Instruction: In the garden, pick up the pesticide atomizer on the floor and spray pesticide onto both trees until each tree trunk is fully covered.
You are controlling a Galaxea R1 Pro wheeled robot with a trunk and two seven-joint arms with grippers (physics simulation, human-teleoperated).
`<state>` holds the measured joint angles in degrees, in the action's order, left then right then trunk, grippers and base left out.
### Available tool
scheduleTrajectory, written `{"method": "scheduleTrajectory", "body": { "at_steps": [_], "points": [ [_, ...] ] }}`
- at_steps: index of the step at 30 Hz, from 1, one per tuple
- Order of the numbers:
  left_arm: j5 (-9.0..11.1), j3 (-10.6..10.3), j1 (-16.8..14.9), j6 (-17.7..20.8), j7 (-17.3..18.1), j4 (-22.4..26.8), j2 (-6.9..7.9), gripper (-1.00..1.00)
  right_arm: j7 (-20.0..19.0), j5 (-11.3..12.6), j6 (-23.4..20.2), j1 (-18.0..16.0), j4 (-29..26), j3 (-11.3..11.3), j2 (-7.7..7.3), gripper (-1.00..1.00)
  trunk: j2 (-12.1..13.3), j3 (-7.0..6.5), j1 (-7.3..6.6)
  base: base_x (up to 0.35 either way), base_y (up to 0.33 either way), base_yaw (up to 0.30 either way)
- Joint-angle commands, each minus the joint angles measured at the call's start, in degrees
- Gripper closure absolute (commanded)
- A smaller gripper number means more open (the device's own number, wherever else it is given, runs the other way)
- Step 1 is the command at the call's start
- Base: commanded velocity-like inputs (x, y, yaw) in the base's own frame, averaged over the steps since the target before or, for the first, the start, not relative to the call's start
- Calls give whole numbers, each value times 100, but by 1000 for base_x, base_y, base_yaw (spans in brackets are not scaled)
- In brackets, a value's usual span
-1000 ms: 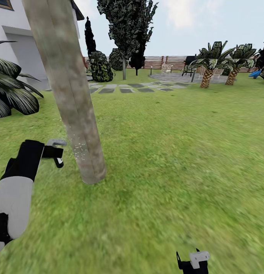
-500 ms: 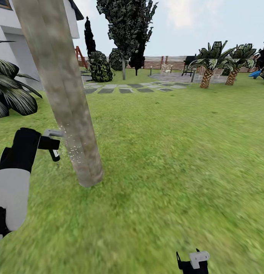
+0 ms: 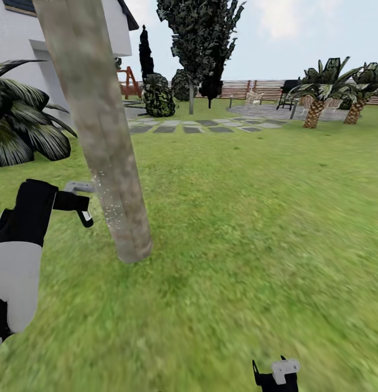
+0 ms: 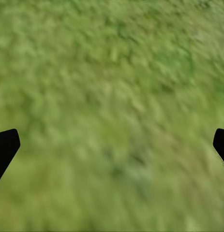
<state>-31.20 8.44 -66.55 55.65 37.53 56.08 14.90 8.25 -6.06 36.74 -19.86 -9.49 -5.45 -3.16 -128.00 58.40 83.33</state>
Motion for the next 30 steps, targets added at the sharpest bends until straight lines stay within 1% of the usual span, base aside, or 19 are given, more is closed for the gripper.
{"method": "scheduleTrajectory", "body": {
  "at_steps": [1, 6, 8, 12, 14, 15, 17, 18, 21, 22, 24, 27, 30],
  "points": [
    [-5, -6, 1, -2, 0, 0, -6, 100, 1, 0, 0, 0, 0, 0, 0, -100, 0, 0, 0, 0, -270, 273],
    [-3, -17, 15, -2, 0, -3, -45, 100, 1, 0, 0, 2, 0, 0, 0, -100, 0, 0, 0, 23, -270, 68],
    [0, -170, 27, -2, -5, -11, -50, 100, 1, 0, 0, 1, 0, 0, 0, -100, 0, 0, 0, 107, -270, 2],
    [-6, -259, 28, -2, -8, -41, -70, 100, 1, 0, 0, 1, 0, 0, 0, -100, 0, 0, 0, 137, -263, 0],
    [-14, -239, 41, -2, -8, -84, -28, 100, 1, 0, 1, 2, 0, 6, 0, -100, 0, 0, 0, 165, -247, 0],
    [-16, -221, 96, -6, -8, -95, -3, 100, 1, 0, 1, 1, 0, 8, 0, -100, 0, 0, 0, 166, -246, 0],
    [-18, -181, 301, -21, -8, -103, 93, 100, 1, 0, 0, 0, 0, 8, 0, -100, 0, 0, 0, 161, -246, 20],
    [-18, -174, 350, -24, -7, -104, 111, 100, 1, 0, 0, 0, 0, 8, 0, -100, 0, 0, 0, 93, -256, 135],
    [-16, -196, 401, -27, -2, -98, 101, 100, 1, 0, 1, 2, 0, 2, 0, -100, 0, 0, 0, -40, -268, 250],
    [-2, -201, 406, -28, -17, -97, 69, 100, 1, 0, 0, 1, 0, 0, 0, -100, 0, 0, 0, -54, -271, 276],
    [20, -208, 406, -28, -27, -97, 52, 100, 1, 0, 0, 2, 0, 0, 0, -100, 0, 0, 0, -17, -271, 276],
    [7, -197, 408, -28, -42, -104, 9, 100, 1, 0, 0, 0, 0, 0, 0, -100, 0, 0, 0, 86, -271, 245],
    [-9, -183, 542, -34, -48, -113, 22, 100, 1, 0, 0, 3, 0, 2, 0, -100, 0, 0, 0, 145, -259, 57]
  ]
}}
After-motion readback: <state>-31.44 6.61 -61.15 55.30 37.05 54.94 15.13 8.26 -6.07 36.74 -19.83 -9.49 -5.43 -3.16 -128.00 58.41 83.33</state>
